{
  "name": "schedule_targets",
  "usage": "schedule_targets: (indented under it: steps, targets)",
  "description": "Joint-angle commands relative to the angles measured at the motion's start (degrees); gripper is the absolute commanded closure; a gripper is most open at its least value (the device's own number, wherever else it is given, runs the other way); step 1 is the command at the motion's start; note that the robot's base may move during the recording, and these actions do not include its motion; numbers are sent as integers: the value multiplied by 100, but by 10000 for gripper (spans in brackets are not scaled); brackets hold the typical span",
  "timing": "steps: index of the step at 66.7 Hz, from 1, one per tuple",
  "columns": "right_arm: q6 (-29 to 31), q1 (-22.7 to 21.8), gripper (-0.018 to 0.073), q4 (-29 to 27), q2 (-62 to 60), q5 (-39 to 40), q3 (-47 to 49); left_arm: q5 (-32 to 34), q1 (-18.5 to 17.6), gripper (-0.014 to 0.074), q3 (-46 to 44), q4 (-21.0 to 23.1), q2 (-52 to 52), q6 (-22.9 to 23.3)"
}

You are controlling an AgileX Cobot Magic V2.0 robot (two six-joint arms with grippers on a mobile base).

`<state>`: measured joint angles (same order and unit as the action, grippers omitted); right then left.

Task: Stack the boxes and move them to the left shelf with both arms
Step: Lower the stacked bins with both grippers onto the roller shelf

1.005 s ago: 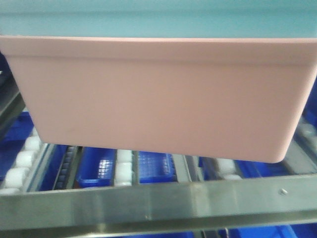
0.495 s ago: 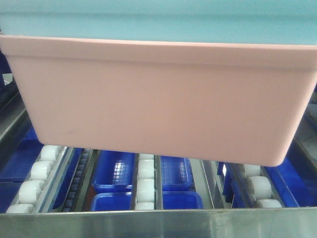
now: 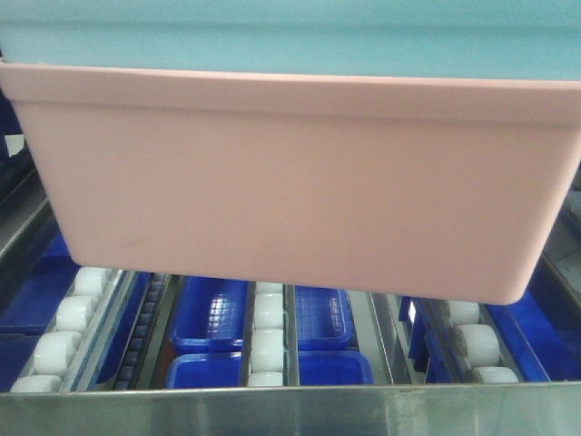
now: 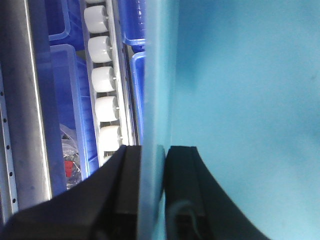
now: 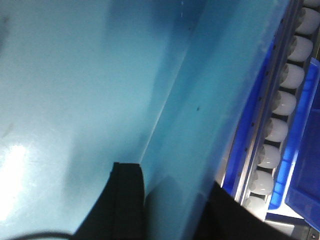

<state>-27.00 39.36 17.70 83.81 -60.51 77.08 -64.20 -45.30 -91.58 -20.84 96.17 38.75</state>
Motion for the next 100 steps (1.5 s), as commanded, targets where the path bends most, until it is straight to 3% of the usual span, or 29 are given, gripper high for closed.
schedule_targets:
  steps: [1, 31, 46, 58, 85, 100]
  targets:
    - [108, 174, 504, -520, -208, 1410, 274, 1188, -222, 599, -247, 725, -272, 56]
    - [108, 174, 504, -520, -208, 1493, 274, 1400, -222, 599, -247, 642, -272, 66]
    - [113, 174, 504, -520, -208, 1283, 274, 1208, -222, 599, -247, 691, -272, -79]
    - [113, 17, 504, -513, -208, 1192, 287, 1137, -222, 599, -247, 439, -306, -222]
    - [187, -663, 504, -281, -115, 1544, 435, 1443, 304, 599, -247, 652, -295, -69]
    - [571, -730, 504, -268, 371, 1692, 699, 1618, 568, 599, -247, 677, -22, -15]
